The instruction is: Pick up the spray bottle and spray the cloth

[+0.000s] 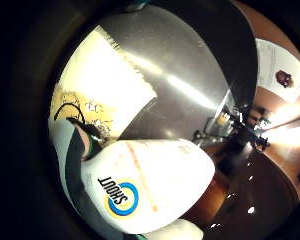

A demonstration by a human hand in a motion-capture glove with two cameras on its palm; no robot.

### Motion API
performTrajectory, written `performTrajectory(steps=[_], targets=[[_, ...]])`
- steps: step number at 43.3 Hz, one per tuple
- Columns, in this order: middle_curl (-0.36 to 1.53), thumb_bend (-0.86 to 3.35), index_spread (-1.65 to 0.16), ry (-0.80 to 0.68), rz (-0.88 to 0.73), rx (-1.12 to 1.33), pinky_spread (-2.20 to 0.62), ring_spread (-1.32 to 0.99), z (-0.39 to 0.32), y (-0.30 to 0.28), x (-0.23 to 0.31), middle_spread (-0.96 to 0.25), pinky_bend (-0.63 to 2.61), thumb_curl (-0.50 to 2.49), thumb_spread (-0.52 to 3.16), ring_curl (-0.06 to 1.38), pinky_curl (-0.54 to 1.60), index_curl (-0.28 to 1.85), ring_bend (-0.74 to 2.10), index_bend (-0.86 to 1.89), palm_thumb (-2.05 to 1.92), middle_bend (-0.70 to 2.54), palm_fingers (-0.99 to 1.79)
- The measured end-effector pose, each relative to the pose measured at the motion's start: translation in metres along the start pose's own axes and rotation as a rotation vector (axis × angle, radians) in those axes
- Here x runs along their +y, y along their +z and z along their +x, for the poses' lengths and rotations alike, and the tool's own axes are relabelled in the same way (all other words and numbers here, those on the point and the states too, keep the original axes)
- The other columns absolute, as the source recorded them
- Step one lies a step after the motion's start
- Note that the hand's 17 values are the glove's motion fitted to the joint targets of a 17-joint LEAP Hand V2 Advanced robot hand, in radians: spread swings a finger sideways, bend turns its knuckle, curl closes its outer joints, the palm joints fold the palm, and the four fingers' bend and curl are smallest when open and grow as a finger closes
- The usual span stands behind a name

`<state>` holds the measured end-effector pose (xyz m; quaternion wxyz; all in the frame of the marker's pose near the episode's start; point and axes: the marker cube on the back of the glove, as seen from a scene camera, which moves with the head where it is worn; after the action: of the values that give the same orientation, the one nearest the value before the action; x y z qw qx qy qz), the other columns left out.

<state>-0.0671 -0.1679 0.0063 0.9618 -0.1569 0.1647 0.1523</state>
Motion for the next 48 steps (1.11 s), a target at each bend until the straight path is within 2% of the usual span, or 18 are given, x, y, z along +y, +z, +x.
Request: performTrajectory(steps=[7,15,28,37,42,48], targets=[[0.49,-0.03,-0.14,0.112,-0.027,-0.063,-0.19,-0.17,-0.001,0.015,-0.005,-0.11,0.27,0.74,0.11,0.45,0.36,0.53,0.63,0.49,0.95,0.61,1.38],[0.49,-0.03,-0.14,-0.027,0.066,-0.102,-0.19,-0.17,-0.012,-0.017,0.015,-0.11,0.27,0.75,0.11,0.45,0.36,0.53,0.63,0.48,0.95,0.61,1.38],[0.49,-0.03,-0.14,-0.315,0.422,-0.745,-0.19,-0.17,-0.065,-0.116,0.055,-0.11,0.27,0.75,0.11,0.45,0.37,0.53,0.63,0.48,0.94,0.61,1.39],[0.49,-0.03,-0.14,-0.512,0.588,-1.121,-0.18,-0.17,-0.124,-0.144,0.058,-0.11,0.28,0.76,0.12,0.45,0.37,0.53,0.63,0.48,0.95,0.61,1.38],[0.49,-0.03,-0.14,-0.522,0.706,-1.347,-0.18,-0.17,-0.17,-0.153,0.046,-0.11,0.28,0.76,0.12,0.45,0.37,0.53,0.63,0.48,0.95,0.61,1.38],[0.49,-0.03,-0.14,-0.512,0.741,-1.445,-0.17,-0.17,-0.197,-0.14,0.019,-0.11,0.27,0.76,0.12,0.45,0.37,0.53,0.63,0.48,0.95,0.62,1.38]])
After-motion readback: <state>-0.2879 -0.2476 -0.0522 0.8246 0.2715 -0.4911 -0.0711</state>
